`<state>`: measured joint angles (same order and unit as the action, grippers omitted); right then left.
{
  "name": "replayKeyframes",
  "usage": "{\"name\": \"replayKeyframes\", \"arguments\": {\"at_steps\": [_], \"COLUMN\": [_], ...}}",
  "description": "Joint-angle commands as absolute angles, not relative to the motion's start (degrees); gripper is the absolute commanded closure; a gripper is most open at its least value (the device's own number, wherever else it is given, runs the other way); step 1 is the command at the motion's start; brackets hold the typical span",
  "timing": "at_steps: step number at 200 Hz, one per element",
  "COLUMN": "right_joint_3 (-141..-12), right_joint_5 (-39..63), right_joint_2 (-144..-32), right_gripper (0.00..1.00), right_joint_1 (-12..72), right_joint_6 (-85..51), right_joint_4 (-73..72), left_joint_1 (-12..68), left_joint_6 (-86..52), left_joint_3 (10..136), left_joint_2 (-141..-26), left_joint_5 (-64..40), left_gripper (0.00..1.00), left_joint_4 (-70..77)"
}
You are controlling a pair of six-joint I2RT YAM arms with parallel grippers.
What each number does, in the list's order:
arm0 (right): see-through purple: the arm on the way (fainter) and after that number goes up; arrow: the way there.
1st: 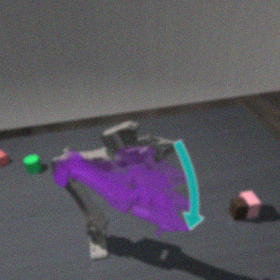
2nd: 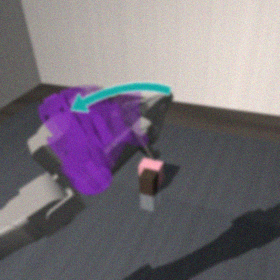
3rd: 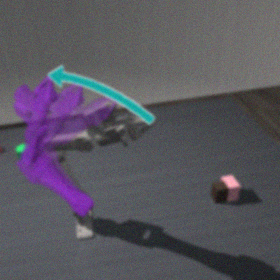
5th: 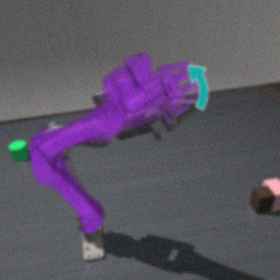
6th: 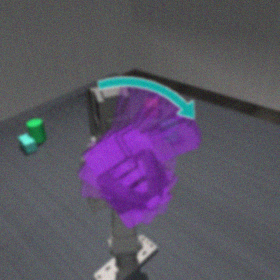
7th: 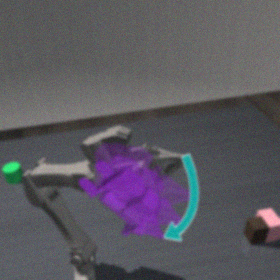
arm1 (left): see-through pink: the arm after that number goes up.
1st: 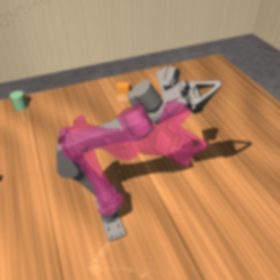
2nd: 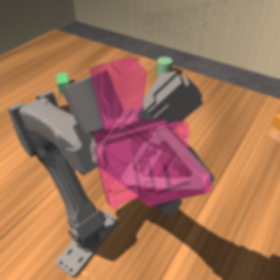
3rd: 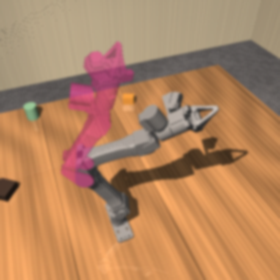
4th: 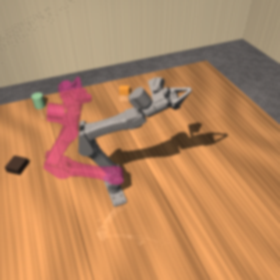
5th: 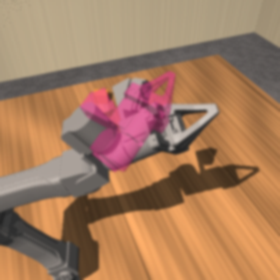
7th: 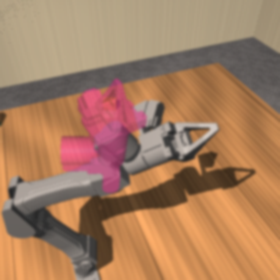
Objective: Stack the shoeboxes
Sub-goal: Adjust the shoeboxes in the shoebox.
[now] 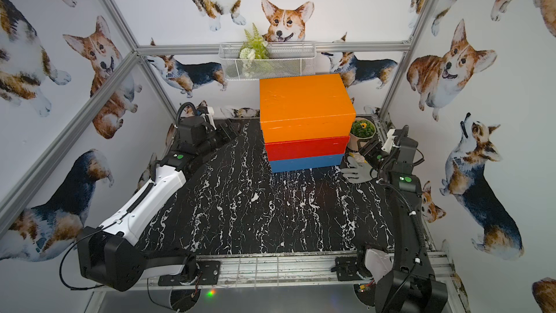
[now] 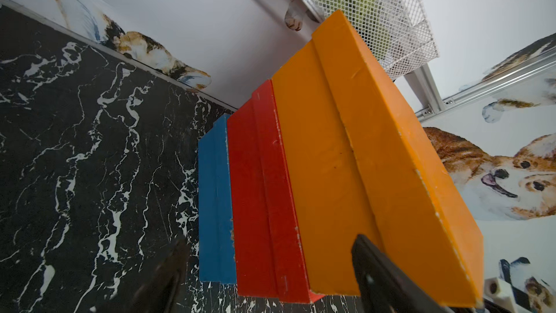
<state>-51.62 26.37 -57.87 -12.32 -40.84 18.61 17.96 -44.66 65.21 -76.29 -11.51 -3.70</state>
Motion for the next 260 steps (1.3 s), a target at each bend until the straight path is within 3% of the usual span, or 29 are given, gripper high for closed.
{"name": "replayKeyframes", "arguments": {"at_steps": [1, 41, 98, 138, 156, 170, 184, 203, 239, 260], "right_joint_3": [-49.5, -51.6, -56.9, -57.5, -55.8, -53.9, -53.3, -51.1, -31.2, -22.4], "right_joint_5": [27.9, 25.7, 24.1, 24.1, 23.4, 22.7, 20.9, 12.2, 7.6, 3.8], "right_joint_2": [-60.8, -69.9, -80.1, -80.6, -77.4, -74.2, -71.3, -67.5, -56.9, -53.4], "right_gripper": [0.36, 0.41, 0.44, 0.45, 0.38, 0.21, 0.13, 0.12, 0.11, 0.08], "right_joint_1": [-10.8, -5.8, -5.5, -5.5, -6.3, -8.6, -12.3, -15.2, -13.8, -8.2], "right_joint_6": [-42.4, -42.1, -41.3, -40.9, -40.5, -41.2, -40.5, -36.0, -23.9, -12.9], "right_joint_4": [11.2, 8.0, 6.9, 7.8, 8.8, 9.8, 13.7, 17.5, -5.8, -18.3], "left_joint_1": [17.7, 17.9, 18.9, 19.1, 19.0, 18.9, 18.6, 18.4, 18.0, 17.9], "left_joint_6": [-46.9, -47.6, -47.4, -47.4, -46.1, -44.0, -40.4, -33.5, -17.2, -5.6], "left_joint_3": [61.9, 62.1, 65.9, 66.8, 66.8, 66.2, 65.1, 59.7, 34.7, 21.8], "left_joint_2": [-78.0, -83.5, -90.7, -92.2, -90.5, -87.5, -83.0, -74.8, -64.4, -62.8], "left_joint_5": [-12.9, -14.2, -15.8, -16.4, -14.8, -12.3, -7.2, 3.9, 17.5, 22.5], "left_gripper": [0.13, 0.14, 0.16, 0.16, 0.16, 0.14, 0.10, 0.01, 0.00, 0.00], "left_joint_4": [2.1, 4.6, 4.9, 4.8, 2.9, 1.1, -2.0, -3.6, 18.2, 35.0]}}
